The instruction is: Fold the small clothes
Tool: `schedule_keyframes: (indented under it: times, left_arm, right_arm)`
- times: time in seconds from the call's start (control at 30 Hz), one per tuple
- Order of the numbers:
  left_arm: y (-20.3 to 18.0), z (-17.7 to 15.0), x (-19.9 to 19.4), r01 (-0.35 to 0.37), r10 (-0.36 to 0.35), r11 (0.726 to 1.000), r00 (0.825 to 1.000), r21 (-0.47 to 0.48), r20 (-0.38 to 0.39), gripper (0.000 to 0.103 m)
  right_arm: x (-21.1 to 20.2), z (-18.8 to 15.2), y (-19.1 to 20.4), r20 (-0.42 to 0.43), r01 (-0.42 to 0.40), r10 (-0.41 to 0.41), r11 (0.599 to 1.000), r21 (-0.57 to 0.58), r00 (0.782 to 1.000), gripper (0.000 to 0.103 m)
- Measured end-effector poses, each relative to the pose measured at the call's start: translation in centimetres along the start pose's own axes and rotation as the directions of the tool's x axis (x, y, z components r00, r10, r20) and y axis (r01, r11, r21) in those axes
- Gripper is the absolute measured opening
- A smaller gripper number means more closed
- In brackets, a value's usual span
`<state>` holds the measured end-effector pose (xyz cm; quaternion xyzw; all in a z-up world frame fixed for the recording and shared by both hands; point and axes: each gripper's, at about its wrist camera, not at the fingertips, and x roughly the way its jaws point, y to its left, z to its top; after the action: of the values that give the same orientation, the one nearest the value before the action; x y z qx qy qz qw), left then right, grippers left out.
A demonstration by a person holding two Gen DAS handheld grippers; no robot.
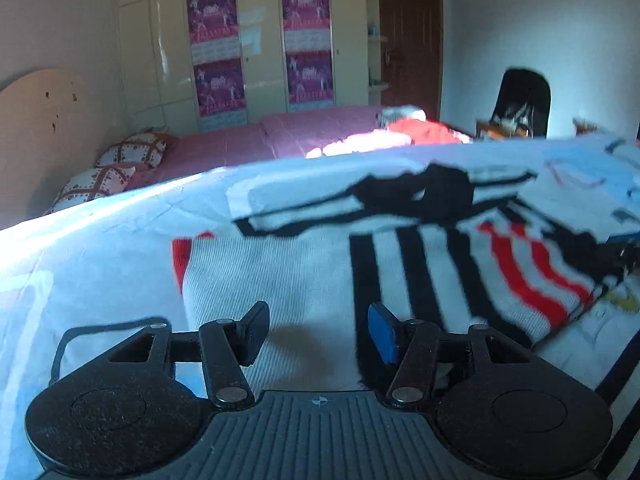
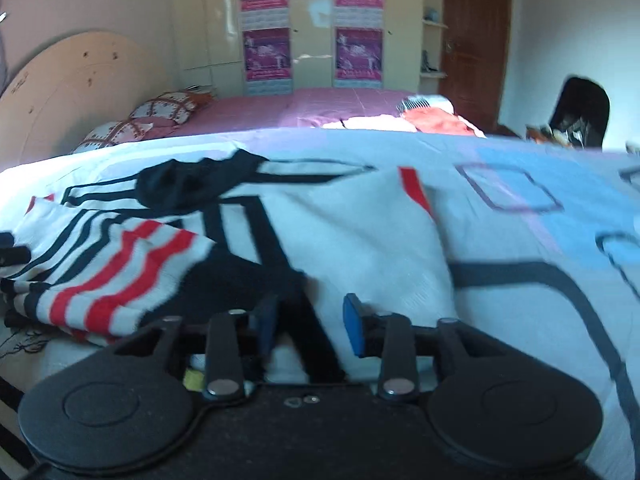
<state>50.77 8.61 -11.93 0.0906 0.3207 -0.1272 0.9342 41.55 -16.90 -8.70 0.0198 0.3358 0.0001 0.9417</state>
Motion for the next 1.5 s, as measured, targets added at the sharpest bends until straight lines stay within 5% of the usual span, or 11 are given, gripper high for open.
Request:
schedule_keyframes:
  times: [0.23, 0.33, 0.43, 0.57, 0.73, 0.83, 0.9, 0.97, 1.07, 1.23, 1.5]
  left_arm:
    - [1.5, 0.0, -2.9, 0.046, -0.042, 0.998, 0.996, -0.051, 0.073, 0.058]
    - [1.7, -1.2, -3.3, 0.04, -0.035, 0.995, 0.998, -0.093, 0.05, 0.058]
    - [2.5, -2.3, -3.6, 0.016, -0.01, 0.987, 0.999, -0.162, 0.04, 0.058]
    - [2.9, -2.6, -3.4, -0.015, 0.019, 0.984, 1.0, -0.176, 0.022, 0.058]
    - [3.5, -2.9, -2.7, -0.041, 0.037, 0.985, 0.999, -0.17, -0.027, 0.066]
    - [3.6, -3.0, -3.7, -0.084, 0.081, 0.984, 0.996, -0.158, -0.026, 0.066]
    - [3.3, -3.3, -3.4, -0.122, 0.116, 0.985, 0.992, -0.122, -0.053, 0.069]
    - [3.4, -2.7, -4.0, -0.131, 0.121, 0.979, 0.99, -0.154, -0.073, 0.069]
    - [2.8, -2.8, -7.1, -0.11, 0.107, 0.981, 0.994, -0.16, -0.027, 0.069]
    - [1.6, -6.8, -14.4, -0.045, 0.041, 0.977, 0.999, -0.208, -0.027, 0.069]
    - [-2.7, -15.5, -22.6, -0.047, 0.016, 0.953, 0.994, -0.298, -0.106, 0.069]
  right_arm:
    - [-3.2, 1.1, -1.1, 0.042, -0.076, 0.071, 0.986, 0.151, 0.997, 0.035]
    - [-0.2, 1.0, -1.7, -0.08, -0.143, 0.175, 0.941, 0.305, 0.981, 0.035]
    - [0.4, 0.9, -0.4, -0.067, -0.148, 0.175, 0.943, 0.298, 0.982, 0.009]
    - [-1.4, 0.5, -0.5, -0.022, -0.135, 0.148, 0.945, 0.297, 0.989, 0.006]
    - [-0.9, -0.3, 0.1, -0.048, -0.093, 0.108, 0.965, 0.246, 0.993, 0.006]
    - [-1.5, 0.3, 0.4, -0.03, -0.055, 0.063, 0.975, 0.213, 0.998, 0.026]
    - [-1.9, -0.1, 0.4, -0.015, -0.063, 0.066, 0.985, 0.158, 0.998, 0.023]
    - [-1.8, -0.3, -0.5, -0.064, -0.075, 0.086, 0.983, 0.166, 0.994, 0.017]
    - [-5.7, -0.3, -2.5, -0.005, -0.092, 0.095, 0.968, 0.232, 0.995, 0.028]
    - [-13.1, -4.3, -6.9, 0.031, -0.2, 0.201, 0.924, 0.327, 0.979, 0.031]
    - [-20.3, -14.2, -9.1, -0.049, -0.209, 0.247, 0.897, 0.389, 0.968, 0.031]
